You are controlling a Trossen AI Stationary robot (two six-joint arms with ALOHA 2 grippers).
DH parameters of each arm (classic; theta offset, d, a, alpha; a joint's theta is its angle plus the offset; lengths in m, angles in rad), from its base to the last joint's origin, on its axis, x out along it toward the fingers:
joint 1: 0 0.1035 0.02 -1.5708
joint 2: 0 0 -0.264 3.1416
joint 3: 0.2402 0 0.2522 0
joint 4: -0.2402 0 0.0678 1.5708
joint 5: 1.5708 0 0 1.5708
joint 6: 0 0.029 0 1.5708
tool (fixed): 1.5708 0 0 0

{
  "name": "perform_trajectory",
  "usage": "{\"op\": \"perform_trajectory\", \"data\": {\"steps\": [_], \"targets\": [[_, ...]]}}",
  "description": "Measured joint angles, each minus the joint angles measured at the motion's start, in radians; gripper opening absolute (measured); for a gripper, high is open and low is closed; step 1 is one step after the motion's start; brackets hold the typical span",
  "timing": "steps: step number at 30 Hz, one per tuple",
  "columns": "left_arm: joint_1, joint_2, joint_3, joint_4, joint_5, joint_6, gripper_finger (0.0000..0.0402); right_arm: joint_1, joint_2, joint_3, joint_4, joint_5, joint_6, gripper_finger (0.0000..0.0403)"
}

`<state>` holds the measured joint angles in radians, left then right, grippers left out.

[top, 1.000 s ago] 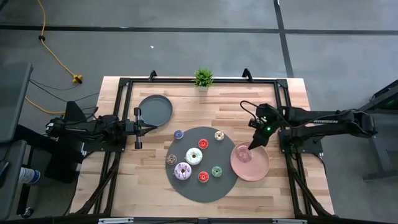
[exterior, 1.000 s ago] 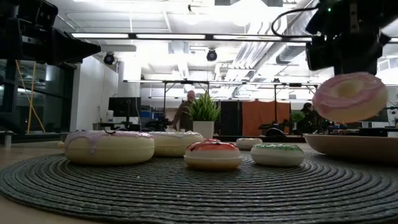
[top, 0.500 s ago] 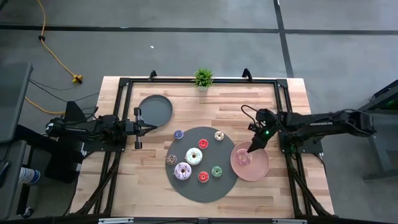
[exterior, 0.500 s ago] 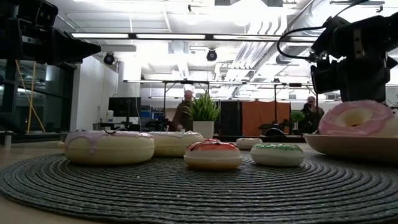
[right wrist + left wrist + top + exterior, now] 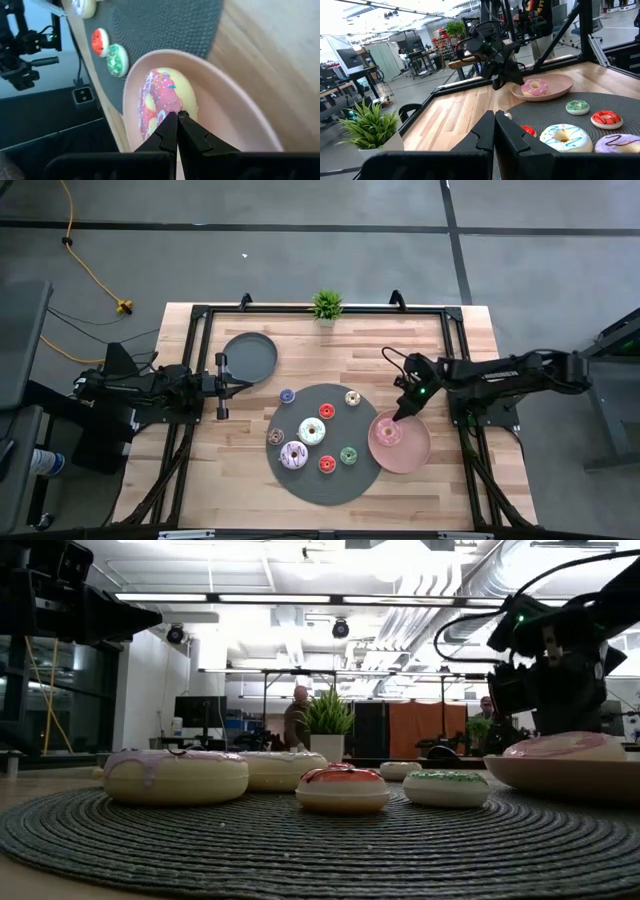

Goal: Pick & Place donuts
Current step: Put the big pink donut on the pink plate, then put the big white donut on the pink plate

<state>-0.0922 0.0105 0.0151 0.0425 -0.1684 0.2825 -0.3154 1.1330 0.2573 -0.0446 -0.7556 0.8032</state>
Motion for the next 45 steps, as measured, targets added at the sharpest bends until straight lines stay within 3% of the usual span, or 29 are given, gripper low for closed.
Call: {"op": "perform_trajectory", "data": {"steps": [17,30,45], "targets": [[0.0,0.0,0.0,0.0,0.0,0.0,0.0,-0.032,0.029,0.0,0.035,0.004,-0.045,0.0004],[0.0,0.0,0.0,0.0,0.0,0.0,0.0,-0.04,0.029,0.003,0.036,0.05,-0.044,0.0134],[0.0,0.0,0.0,0.0,0.0,0.0,0.0,-0.045,0.01,0.011,0.066,0.041,-0.042,0.0168]]}}
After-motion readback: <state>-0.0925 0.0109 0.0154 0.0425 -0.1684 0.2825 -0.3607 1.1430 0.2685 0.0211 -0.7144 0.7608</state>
